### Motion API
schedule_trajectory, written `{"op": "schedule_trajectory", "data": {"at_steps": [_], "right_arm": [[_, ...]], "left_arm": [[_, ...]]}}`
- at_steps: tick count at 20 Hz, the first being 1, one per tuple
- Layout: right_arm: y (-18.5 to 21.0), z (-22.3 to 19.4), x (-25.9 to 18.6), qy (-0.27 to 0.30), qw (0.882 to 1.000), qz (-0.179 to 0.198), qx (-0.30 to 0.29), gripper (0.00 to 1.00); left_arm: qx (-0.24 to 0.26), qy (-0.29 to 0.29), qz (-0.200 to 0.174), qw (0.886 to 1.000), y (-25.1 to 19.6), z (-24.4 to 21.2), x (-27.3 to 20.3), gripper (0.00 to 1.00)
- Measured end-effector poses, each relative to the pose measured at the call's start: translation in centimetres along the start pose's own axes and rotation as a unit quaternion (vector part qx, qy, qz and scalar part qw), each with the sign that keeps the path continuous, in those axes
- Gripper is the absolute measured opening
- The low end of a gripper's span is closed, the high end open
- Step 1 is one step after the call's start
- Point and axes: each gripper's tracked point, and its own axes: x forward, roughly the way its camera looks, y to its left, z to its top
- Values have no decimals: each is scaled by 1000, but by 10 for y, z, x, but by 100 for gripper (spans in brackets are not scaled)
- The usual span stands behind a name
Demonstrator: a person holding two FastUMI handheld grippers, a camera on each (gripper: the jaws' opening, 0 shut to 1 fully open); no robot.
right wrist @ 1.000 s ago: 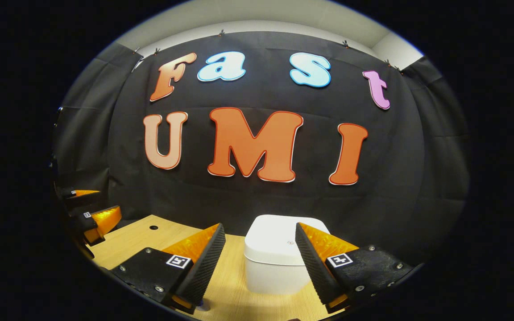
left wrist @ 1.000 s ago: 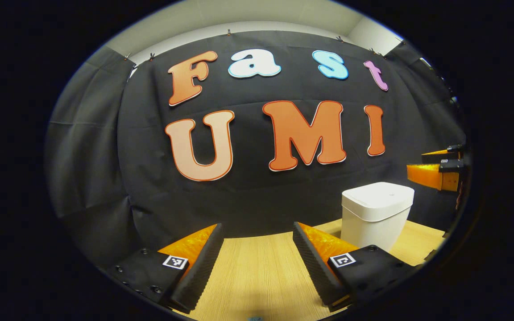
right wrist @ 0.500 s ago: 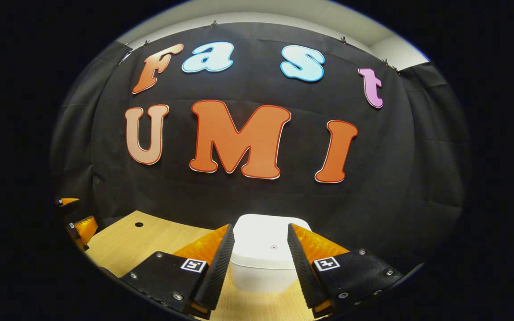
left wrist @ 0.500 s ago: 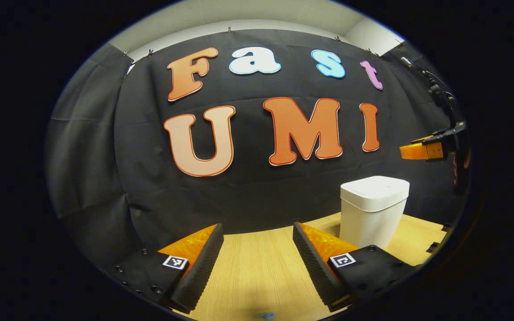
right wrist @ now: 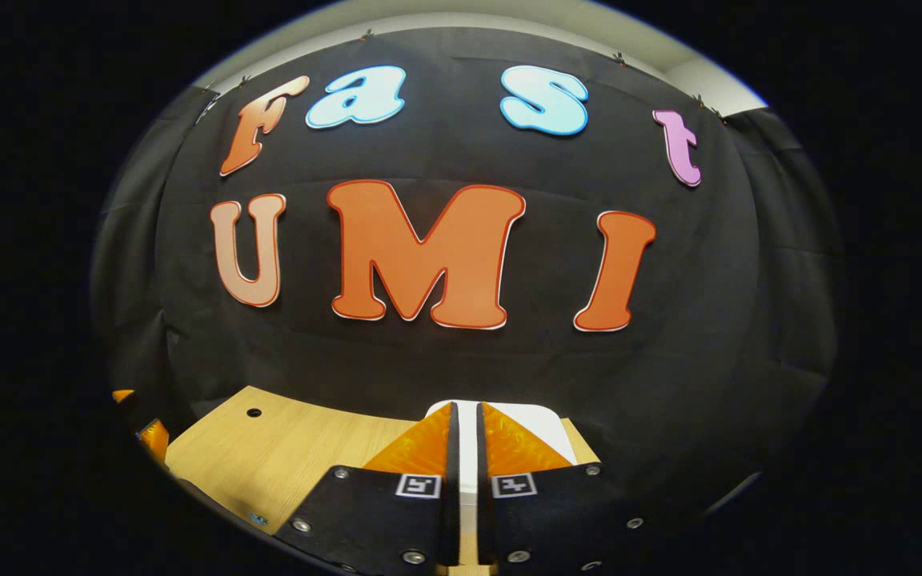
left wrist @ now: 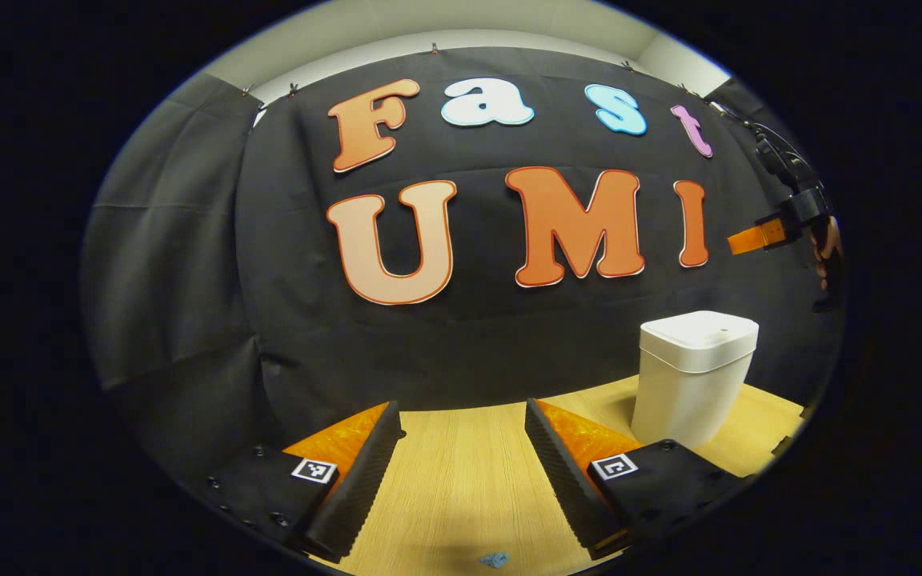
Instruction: Press the lid of the desktop garbage bin to open it, pick up the crumpled paper on the desktop and throw it into the bin, then pick up the pop can on the desktop and drop it into the bin, and finally close the garbage bin lid.
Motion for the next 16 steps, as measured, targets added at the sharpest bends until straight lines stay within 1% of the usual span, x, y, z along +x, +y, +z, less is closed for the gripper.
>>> {"op": "schedule_trajectory", "data": {"at_steps": [1, 3, 6, 13, 16], "right_arm": [[-2, -3, 5, 7, 1000, 6, 5, 2], [-7, -11, 14, 20, 1000, 13, 10, 1], [-14, -27, 26, 40, 999, 19, 15, 1], [-21, -72, 50, 92, 995, 32, 15, 0], [-24, -85, 60, 108, 993, 33, 18, 1]], "left_arm": [[1, 5, 6, 1000, -1, -3, 1, 100], [3, 7, 17, 1000, 0, -3, 3, 100], [3, 19, 26, 999, -6, -9, 8, 100], [9, 33, 27, 999, -24, -12, 17, 99], [12, 39, 30, 999, -28, -14, 18, 100]]}}
